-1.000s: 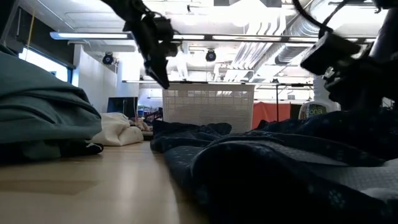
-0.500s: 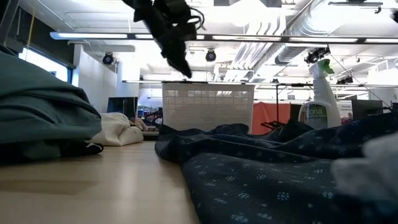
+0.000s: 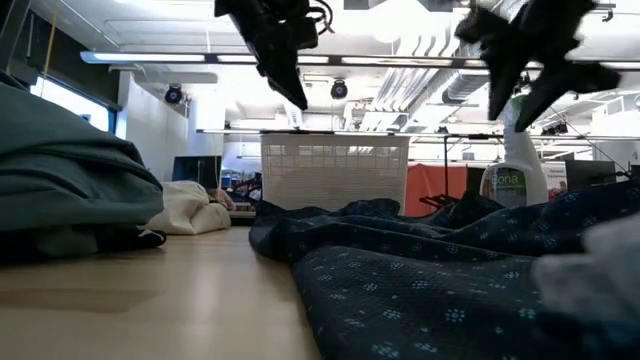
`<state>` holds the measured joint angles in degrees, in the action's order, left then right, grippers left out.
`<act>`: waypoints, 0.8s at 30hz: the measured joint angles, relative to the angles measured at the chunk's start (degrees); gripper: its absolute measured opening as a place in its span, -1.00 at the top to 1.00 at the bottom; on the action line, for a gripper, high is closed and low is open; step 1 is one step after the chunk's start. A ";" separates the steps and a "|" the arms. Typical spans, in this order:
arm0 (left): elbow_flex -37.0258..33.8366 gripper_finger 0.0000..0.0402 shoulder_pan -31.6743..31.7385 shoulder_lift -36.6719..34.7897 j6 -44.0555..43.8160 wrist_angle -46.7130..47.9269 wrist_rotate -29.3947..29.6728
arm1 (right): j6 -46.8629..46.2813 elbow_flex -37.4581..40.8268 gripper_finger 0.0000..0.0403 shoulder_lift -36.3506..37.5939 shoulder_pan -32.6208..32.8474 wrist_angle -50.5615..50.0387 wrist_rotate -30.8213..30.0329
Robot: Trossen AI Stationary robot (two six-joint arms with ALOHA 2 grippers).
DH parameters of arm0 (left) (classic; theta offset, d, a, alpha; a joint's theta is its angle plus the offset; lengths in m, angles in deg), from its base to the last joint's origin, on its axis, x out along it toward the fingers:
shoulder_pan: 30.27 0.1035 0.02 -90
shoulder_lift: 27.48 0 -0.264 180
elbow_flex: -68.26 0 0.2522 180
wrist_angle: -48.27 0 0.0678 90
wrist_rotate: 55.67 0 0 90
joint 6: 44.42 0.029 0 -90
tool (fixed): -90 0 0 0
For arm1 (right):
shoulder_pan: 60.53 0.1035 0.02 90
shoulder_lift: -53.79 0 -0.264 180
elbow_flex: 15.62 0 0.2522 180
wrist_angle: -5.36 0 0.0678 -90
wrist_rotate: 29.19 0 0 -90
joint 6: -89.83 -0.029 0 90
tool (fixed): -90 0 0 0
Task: Fold Laundry from Bin
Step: Fold the dark blue polo
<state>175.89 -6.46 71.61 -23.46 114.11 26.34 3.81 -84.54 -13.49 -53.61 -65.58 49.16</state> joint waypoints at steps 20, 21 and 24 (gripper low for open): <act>1.28 0.41 -3.65 -0.02 -19.85 7.17 -0.01 | 84.86 -6.67 0.01 -24.89 -43.88 -4.86 19.52; 1.28 0.41 -3.89 -0.02 -21.66 7.13 0.00 | 88.08 -6.81 0.03 -25.63 -43.50 -5.04 18.14; 1.28 0.41 -4.71 -0.02 -25.99 6.30 0.51 | 94.99 -6.81 0.10 -27.86 -42.40 -3.38 15.81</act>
<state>177.17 -11.17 71.59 -49.45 120.40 26.85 98.80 -91.35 -41.35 -96.02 -68.95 64.97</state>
